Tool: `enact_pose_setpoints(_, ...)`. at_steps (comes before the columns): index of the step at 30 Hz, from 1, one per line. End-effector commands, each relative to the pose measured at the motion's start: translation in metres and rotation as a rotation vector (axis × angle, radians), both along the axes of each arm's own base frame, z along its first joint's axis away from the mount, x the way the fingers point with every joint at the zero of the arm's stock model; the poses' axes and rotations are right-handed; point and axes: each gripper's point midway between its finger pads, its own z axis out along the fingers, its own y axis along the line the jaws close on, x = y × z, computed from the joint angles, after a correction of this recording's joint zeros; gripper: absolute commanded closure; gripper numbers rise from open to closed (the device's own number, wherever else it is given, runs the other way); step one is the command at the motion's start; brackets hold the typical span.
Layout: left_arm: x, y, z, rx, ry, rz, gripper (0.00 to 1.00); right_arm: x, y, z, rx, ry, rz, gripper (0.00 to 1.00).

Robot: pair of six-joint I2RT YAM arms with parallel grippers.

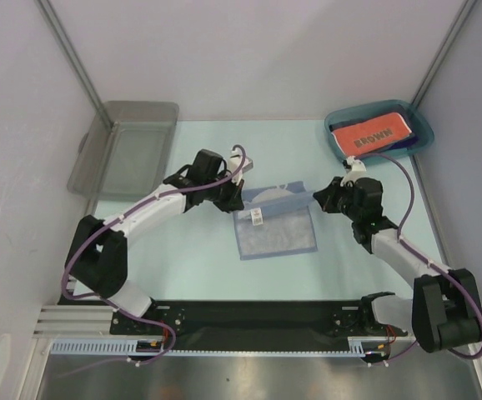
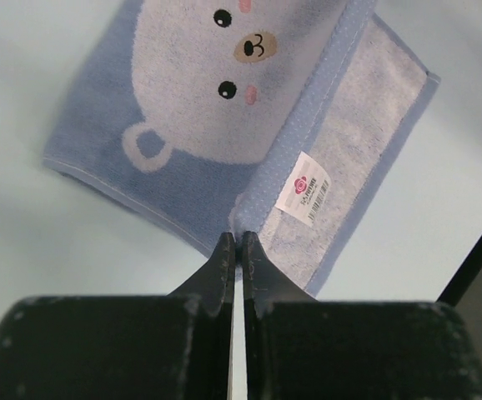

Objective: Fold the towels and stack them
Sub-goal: Fold the towel

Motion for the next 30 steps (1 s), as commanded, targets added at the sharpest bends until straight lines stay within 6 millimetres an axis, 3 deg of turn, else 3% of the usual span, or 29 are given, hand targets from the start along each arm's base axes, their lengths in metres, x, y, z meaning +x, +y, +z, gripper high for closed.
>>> enact_pose_setpoints(1,-0.01,-0.002,0.012,-0.017,-0.04,0.008,1.0,-0.014,-0.012,-0.009,-0.013,0.058,-0.078,1.0)
enact_pose_setpoints(5,-0.03,-0.01,-0.004,0.026,-0.008,-0.013,1.0,-0.039,-0.005,-0.036,-0.013,0.135,-0.059,1.0)
enact_pose_setpoints(8,-0.043,-0.014,-0.016,0.043,0.014,-0.027,1.0,-0.052,-0.011,-0.055,-0.007,0.193,-0.106,1.0)
enact_pose_setpoints(15,-0.059,-0.014,-0.037,0.09,0.046,-0.004,1.0,-0.067,-0.008,-0.072,0.012,0.25,-0.117,1.0)
enact_pose_setpoints(21,-0.074,-0.013,-0.054,0.118,0.075,-0.001,1.0,-0.075,-0.007,-0.075,0.043,0.319,-0.141,0.96)
enact_pose_setpoints(23,-0.077,-0.012,-0.057,0.13,0.088,0.009,0.94,-0.08,-0.004,-0.076,0.053,0.349,-0.135,0.85)
enact_pose_setpoints(25,-0.08,-0.012,-0.058,0.132,0.096,0.015,0.74,-0.09,-0.007,-0.081,0.046,0.406,-0.152,0.82)
enact_pose_setpoints(27,-0.084,-0.01,-0.055,0.136,0.099,0.023,0.72,-0.096,-0.012,-0.08,0.034,0.434,-0.173,0.74)
enact_pose_setpoints(30,-0.075,-0.003,-0.04,0.141,0.055,0.089,0.59,-0.096,-0.016,-0.069,0.024,0.425,-0.195,0.61)
